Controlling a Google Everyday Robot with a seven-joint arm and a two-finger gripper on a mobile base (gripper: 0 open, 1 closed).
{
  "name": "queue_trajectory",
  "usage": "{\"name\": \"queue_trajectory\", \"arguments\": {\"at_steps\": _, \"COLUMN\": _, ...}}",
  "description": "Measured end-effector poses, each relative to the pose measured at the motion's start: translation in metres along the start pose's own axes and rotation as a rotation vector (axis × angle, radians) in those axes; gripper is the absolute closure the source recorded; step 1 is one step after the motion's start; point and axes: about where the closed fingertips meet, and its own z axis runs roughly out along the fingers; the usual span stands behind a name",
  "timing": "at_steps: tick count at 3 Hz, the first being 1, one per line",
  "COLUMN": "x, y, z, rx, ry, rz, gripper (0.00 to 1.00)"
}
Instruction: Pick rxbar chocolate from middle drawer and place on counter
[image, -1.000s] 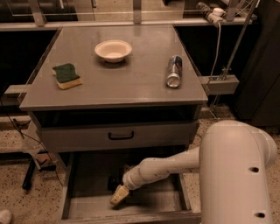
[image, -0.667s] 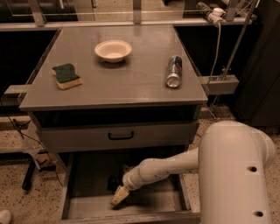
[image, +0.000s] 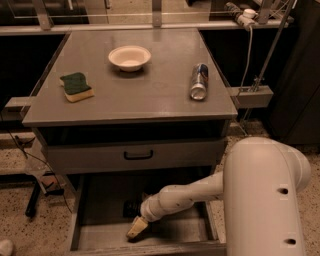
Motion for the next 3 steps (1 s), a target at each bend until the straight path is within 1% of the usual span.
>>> {"name": "queue_trajectory", "arguments": {"at_steps": 1, "x": 0.0, "y": 0.0, "z": 0.0, "rx": 0.0, "ry": 0.0, "rz": 0.0, "gripper": 0.18}}
{"name": "queue_trajectory", "arguments": {"at_steps": 3, "x": 0.0, "y": 0.0001, "z": 0.0001, "rx": 0.0, "ry": 0.0, "rz": 0.0, "gripper": 0.66}}
